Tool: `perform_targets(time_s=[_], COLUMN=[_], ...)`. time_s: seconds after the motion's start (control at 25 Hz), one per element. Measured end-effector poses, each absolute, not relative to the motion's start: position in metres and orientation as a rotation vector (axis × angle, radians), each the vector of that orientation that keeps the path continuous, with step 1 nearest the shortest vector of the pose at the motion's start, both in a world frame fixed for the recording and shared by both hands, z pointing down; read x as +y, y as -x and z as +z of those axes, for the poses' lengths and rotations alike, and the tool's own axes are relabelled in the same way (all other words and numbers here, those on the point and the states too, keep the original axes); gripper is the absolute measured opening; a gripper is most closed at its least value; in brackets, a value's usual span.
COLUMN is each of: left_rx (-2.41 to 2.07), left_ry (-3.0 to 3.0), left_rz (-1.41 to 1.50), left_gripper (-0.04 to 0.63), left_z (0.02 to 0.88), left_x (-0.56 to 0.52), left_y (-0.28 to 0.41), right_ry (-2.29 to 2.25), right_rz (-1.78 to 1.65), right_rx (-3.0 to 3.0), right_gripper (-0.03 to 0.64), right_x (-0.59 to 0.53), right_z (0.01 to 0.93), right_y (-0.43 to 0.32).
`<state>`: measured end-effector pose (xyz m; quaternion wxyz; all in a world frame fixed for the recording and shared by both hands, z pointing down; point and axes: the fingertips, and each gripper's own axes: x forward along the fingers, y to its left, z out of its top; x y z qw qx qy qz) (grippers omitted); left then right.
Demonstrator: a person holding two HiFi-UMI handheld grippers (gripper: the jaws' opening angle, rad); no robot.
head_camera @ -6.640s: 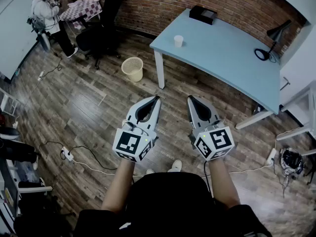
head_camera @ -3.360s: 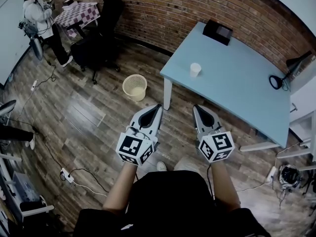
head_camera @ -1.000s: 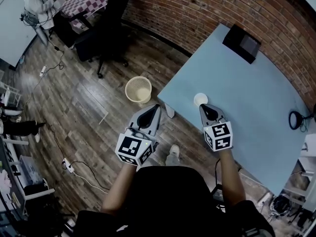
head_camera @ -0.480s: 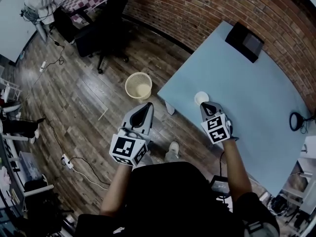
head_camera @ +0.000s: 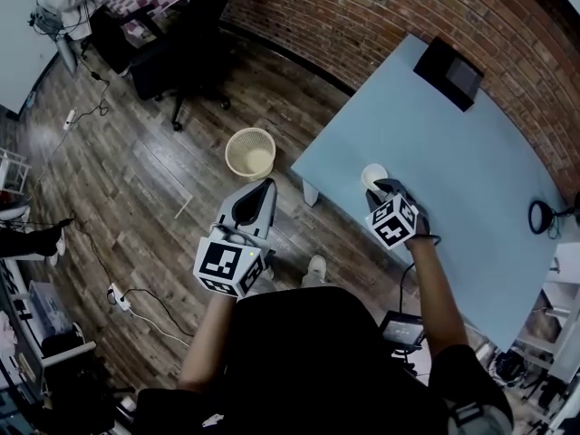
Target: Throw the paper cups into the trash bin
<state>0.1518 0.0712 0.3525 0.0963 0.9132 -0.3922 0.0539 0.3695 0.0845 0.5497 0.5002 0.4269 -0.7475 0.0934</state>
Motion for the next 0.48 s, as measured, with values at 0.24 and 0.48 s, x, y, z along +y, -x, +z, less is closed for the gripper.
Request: perform_targets(time_s=[0.24,0.48], left_rx=[-1.101,-1.058], left_ry=[-2.723,-2.733], left_rz=[0.143,0.127], left_gripper=[0.003,0.003], left_z=[0.355,0.355], left_x=[0.058,0.047], left_y=[-0.148,-0.143], right_ry=[-0.927,-0.828], right_rz=[0.184,0.156], right_rx=[-1.664,-1.539], right_gripper=[0.127,0.129], right_x=[0.082,0.078], right_z=[0.574,0.598], right_y=[-0.368,-0.365])
